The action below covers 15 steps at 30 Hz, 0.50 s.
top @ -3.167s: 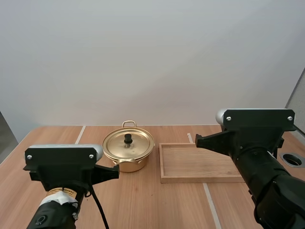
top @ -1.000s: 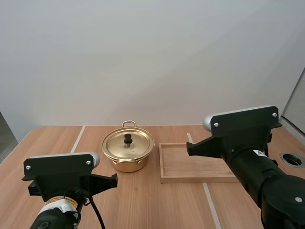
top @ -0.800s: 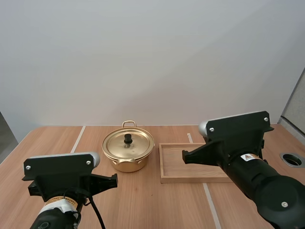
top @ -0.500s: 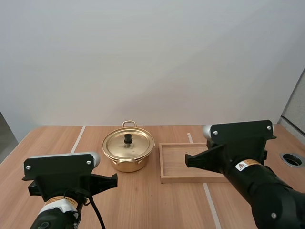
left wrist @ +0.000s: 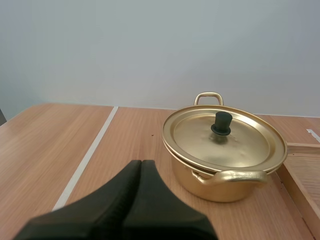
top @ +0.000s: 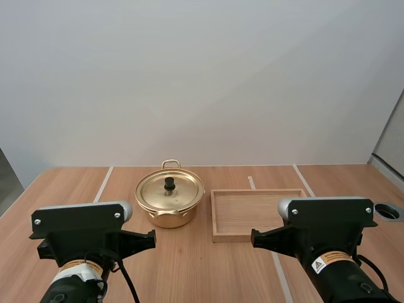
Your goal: Open the pot, put the pineapple inside, and close it
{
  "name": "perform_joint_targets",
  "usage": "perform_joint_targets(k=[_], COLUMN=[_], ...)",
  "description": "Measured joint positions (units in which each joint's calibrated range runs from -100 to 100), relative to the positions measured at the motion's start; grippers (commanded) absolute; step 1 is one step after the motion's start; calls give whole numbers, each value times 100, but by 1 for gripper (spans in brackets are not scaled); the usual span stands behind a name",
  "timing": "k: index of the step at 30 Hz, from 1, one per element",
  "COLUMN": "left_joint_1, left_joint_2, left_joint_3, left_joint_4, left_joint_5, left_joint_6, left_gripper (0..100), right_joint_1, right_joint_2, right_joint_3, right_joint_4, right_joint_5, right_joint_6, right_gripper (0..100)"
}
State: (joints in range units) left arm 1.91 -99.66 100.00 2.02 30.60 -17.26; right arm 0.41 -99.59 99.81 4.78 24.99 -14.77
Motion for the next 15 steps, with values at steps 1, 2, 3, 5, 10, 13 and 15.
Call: perform_joint_targets(k=[1,2,3,5,10,13,15], left_joint_1=[0,0,0,0,0,0,0], left_joint_2=[0,0,0,0,0,0,0], left_joint_3=[0,0,0,0,0,0,0], left_joint_4=[0,0,0,0,0,0,0], left_joint_5=[0,0,0,0,0,0,0], left_joint_6=[0,0,0,0,0,0,0], left_gripper=[0,0,0,0,0,0,0], right_joint_1=[0,0,0,0,0,0,0], right_joint_2=[0,0,0,0,0,0,0], right_joint_3=[0,19,17,17,17,17,17], right_joint_4=[-57,-85,-110,-132,-177,-177,-177], right_joint_5=[203,373,477,580,598,602,602], right_joint_6=[58,85,107,145,173,173,173], right_gripper=[0,0,0,0,0,0,0])
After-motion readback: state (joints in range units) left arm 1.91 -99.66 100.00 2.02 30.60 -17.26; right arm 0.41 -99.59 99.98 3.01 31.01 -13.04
